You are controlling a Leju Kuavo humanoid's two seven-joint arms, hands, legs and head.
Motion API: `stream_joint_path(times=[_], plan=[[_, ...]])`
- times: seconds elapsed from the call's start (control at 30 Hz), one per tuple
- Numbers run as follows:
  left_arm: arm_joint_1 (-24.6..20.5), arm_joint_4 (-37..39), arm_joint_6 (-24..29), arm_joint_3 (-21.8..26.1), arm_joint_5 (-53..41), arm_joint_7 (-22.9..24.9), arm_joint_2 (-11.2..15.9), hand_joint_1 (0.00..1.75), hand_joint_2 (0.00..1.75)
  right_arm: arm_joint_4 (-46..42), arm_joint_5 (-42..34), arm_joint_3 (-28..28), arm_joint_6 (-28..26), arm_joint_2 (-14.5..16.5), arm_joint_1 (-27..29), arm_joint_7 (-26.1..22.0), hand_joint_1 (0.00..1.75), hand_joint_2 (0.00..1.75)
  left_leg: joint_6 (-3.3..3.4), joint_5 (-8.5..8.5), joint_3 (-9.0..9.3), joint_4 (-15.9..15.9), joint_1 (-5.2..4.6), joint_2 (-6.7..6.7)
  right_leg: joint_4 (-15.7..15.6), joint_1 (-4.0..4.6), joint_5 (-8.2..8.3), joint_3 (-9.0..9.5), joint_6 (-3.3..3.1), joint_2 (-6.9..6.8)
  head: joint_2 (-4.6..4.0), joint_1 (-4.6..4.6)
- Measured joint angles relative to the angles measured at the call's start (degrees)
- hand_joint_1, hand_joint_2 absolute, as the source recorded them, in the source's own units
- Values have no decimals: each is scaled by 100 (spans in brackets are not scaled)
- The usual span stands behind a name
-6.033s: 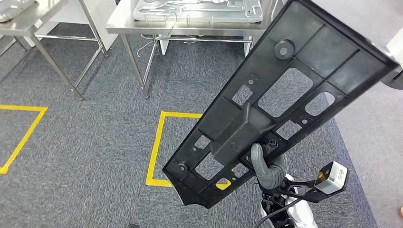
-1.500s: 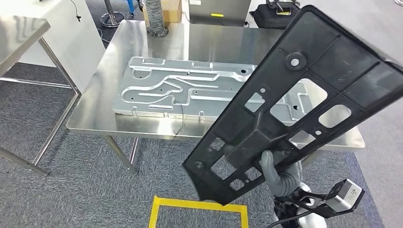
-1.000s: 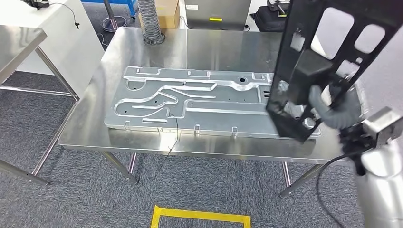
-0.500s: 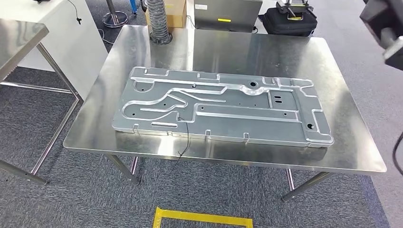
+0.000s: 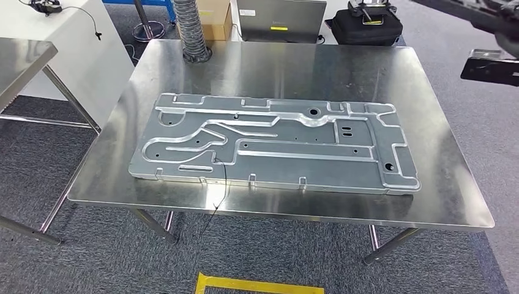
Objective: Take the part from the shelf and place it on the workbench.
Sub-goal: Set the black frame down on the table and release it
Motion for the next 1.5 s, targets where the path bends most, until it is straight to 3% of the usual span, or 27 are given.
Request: stream_joint_path(times=[0.03, 0.1, 0.17, 0.27, 0.33, 0.37, 0.47, 0.5, 0.53, 0.6, 0.63, 0.7, 0.83, 0.9, 0.97, 1.0, 1.03, 1.1, 1.17, 1.23, 1.33, 1.4, 1.47, 1.5], plan=[[-2, 0, -8, -2, -13, -21, 0, 0, 175, 108, 35, 151, -24, 38, -67, -24, 175, 175, 35, 172, 40, -166, -10, 0, 0, 22, -13, 21, -11, 7, 0, 0], [-14, 0, -11, -5, -30, -47, 6, 0, 175, 332, 107, 429, -81, 143, -227, -73, 175, 175, 155, 623, 351, -943, -58, 0, -1, 53, -41, 60, -20, 24, 1, 0], [-28, 0, -15, -13, -33, -61, 18, 0, 175, 590, 176, 704, -186, 293, -422, -107, 175, 175, 240, 837, 615, -1553, -104, 3, -5, 61, -51, 65, 8, 45, 1, -1], [-48, 0, -21, -43, -32, -72, 22, 0, 175, 1020, 201, 1125, -341, 578, -634, -117, 175, 175, 249, 855, 706, -1748, -102, 12, -39, 44, -42, 62, 97, 57, 2, -1], [-70, 0, -18, -61, -27, -72, 19, 0, 175, 1310, 120, 1336, -475, 780, -754, -139, 175, 175, 258, 906, 764, -1862, -68, 15, 90, 28, -142, 11, 154, 45, 1, 0], [-80, 0, -18, -72, -26, -66, 14, 0, 175, 1453, 38, 1419, -561, 886, -815, -167, 175, 175, 260, 926, 788, -1905, -52, 16, 320, 13, -268, -97, 186, 39, 1, 0], [-90, 0, -34, -106, -33, -19, -2, 0, 175, 1840, -277, 1628, -731, 1273, -910, -336, 175, 175, 258, 923, 805, -1916, -38, 16, 1367, -37, -657, -643, 289, 34, 2, 0], [-90, 0, -44, -114, -39, 1, -4, 0, 175, 1936, -358, 1686, -740, 1417, -906, -396, 175, 175, 244, 912, 809, -1906, -26, 18, 1504, -61, -636, -743, 318, 30, 2, 0], [-93, 0, -53, -121, -47, 19, -5, 0, 175, 2012, -419, 1744, -738, 1567, -900, -445, 175, 175, 222, 896, 811, -1887, -10, 20, 1403, -88, -501, -728, 344, 24, 2, 0], [-104, 0, -63, -130, -56, 39, -10, 0, 175, 2098, -503, 1839, -729, 1814, -905, -482, 175, 175, 158, 838, 814, -1810, 35, 19, 686, -139, -78, -420, 393, 15, 2, 0], [-112, 0, -64, -132, -59, 43, -8, 0, 175, 2129, -550, 1877, -719, 1919, -918, -486, 175, 175, 118, 807, 803, -1769, 45, 11, 344, -144, 53, -254, 405, 17, 2, 1], [-116, 0, -69, -133, -66, 49, -9, 0, 175, 2174, -661, 1938, -685, 2137, -954, -489, 175, 175, 47, 771, 768, -1710, 44, -7, 42, -118, 98, -118, 333, 44, 2, 1], [-119, 0, -95, -134, -98, 52, -11, 0, 175, 2242, -866, 2068, -593, 2760, -966, -455, 175, 175, -71, 684, 723, -1614, 42, 1, 44, -101, 89, -138, 113, 102, 2, -2], [-138, 0, -97, -136, -107, 50, -11, 0, 175, 2258, -913, 2132, -582, 3024, -973, -453, 175, 175, -116, 419, 505, -1122, 55, 6, 34, -98, 85, -118, 38, 114, 2, -3], [-141, 0, -97, -137, -130, 50, -11, 0, 175, 2272, -938, 2186, -584, 3227, -964, -462, 175, 175, -127, 137, 117, -367, 57, 6, 36, -66, 69, -104, -3, 111, 2, -2], [-137, 0, -98, -137, -153, 54, -13, 0, 175, 2280, -949, 2213, -594, 3324, -942, -468, 175, 175, -120, 98, -28, -124, 57, 7, 37, -46, 61, -96, -16, 109, 2, -2], [-135, 0, -100, -137, -183, 61, -14, 0, 175, 2290, -962, 2239, -610, 3417, -910, -471, 175, 175, -104, 167, -77, -89, 56, 7, 39, -25, 51, -84, -28, 106, 2, -2], [-137, 0, -102, -137, -245, 87, -17, 0, 175, 2302, -997, 2276, -647, 3585, -829, -460, 175, 175, -38, 562, 131, -628, 45, 6, 40, 5, 26, -47, -39, 107, 2, -2], [-146, 0, -85, -137, -309, 121, -18, 0, 175, 2305, -1026, 2289, -687, 3695, -763, -436, 87, 175, 30, 862, 464, -1336, 12, 3, 42, 28, 1, -26, -24, 111, 1, -2], [-149, 0, -57, -137, -367, 158, -21, 0, 175, 2304, -1039, 2297, -719, 3749, -707, -417, 0, 175, 51, 884, 603, -1620, -13, -2, 33, 39, -3, -31, 25, 112, 2, -3], [-150, 0, 27, -137, -435, 201, -31, 0, 175, 2300, -1047, 2301, -732, 3784, -655, -404, 0, 175, 103, 901, 645, -1734, 9, -6, 58, 28, -60, -39, 121, 96, 2, -3], [-158, 0, 85, -137, -460, 213, -38, 0, 175, 2298, -1049, 2301, -732, 3788, -653, -402, 0, 175, 148, 927, 680, -1795, 27, -2, 442, 14, -306, -205, 164, 78, 2, -2], [-160, 0, 105, -137, -459, 220, -44, 0, 87, 2298, -1054, 2302, -731, 3788, -629, -402, 0, 175, 164, 926, 686, -1797, 20, -2, 1195, 7, -638, -570, 199, 70, 2, -2], [-158, 0, 99, -137, -451, 224, -46, 0, 44, 2298, -1057, 2303, -730, 3788, -605, -402, 0, 175, 169, 922, 688, -1791, 18, -2, 1497, 5, -717, -726, 215, 70, 2, -2]])
